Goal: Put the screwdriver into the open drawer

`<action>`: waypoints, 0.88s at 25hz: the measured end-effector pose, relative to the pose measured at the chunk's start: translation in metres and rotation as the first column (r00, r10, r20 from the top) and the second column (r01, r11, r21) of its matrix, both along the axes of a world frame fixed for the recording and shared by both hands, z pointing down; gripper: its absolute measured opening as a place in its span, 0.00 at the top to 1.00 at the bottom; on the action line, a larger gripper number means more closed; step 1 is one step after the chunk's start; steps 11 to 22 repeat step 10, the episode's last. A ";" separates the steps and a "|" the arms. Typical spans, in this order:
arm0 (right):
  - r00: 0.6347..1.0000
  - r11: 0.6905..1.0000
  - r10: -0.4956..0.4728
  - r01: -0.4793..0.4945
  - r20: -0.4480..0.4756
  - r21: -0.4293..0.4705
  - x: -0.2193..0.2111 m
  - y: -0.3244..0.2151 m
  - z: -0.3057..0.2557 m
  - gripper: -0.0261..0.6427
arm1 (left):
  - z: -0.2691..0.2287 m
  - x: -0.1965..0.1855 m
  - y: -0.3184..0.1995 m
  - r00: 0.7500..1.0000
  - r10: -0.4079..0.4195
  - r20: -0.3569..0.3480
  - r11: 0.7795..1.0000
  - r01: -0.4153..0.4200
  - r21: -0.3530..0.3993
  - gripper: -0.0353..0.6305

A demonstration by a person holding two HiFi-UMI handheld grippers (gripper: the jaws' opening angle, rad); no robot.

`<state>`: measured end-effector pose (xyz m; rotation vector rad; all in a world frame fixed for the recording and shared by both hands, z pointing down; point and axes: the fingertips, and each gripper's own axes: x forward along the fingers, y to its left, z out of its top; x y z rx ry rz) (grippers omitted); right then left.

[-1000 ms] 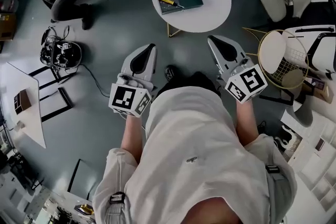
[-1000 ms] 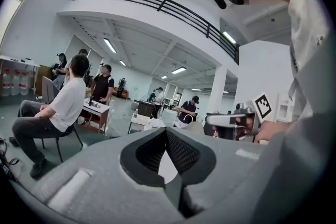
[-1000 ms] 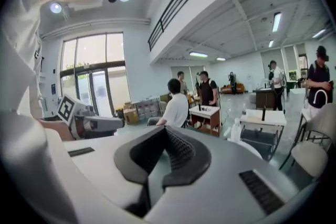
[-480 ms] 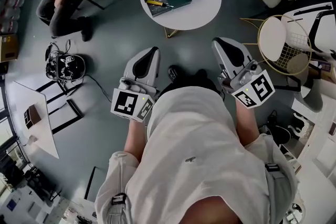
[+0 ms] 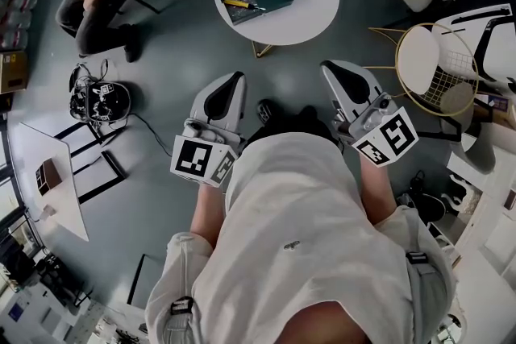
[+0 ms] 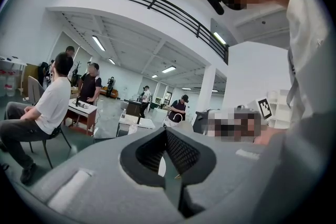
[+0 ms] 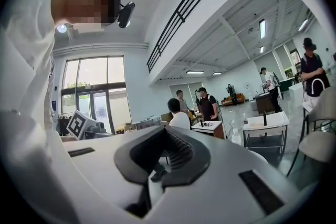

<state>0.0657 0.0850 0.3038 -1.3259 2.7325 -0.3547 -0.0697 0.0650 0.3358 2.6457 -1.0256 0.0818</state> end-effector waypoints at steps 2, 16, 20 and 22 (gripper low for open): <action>1.000 1.000 -0.004 0.004 -0.004 -0.003 0.000 -0.001 0.001 0.95 | 0.000 0.000 -0.001 1.000 -0.004 0.000 1.000 0.004 -0.001 0.93; 0.999 1.000 -0.019 0.019 -0.027 -0.002 -0.003 -0.009 -0.001 0.95 | -0.002 -0.001 -0.007 1.000 -0.008 0.001 1.000 0.008 -0.004 0.93; 0.999 1.000 -0.019 0.019 -0.027 -0.002 -0.003 -0.009 -0.001 0.95 | -0.002 -0.001 -0.007 1.000 -0.008 0.001 1.000 0.008 -0.004 0.93; 0.999 1.000 -0.019 0.019 -0.027 -0.002 -0.003 -0.009 -0.001 0.95 | -0.002 -0.001 -0.007 1.000 -0.008 0.001 1.000 0.008 -0.004 0.93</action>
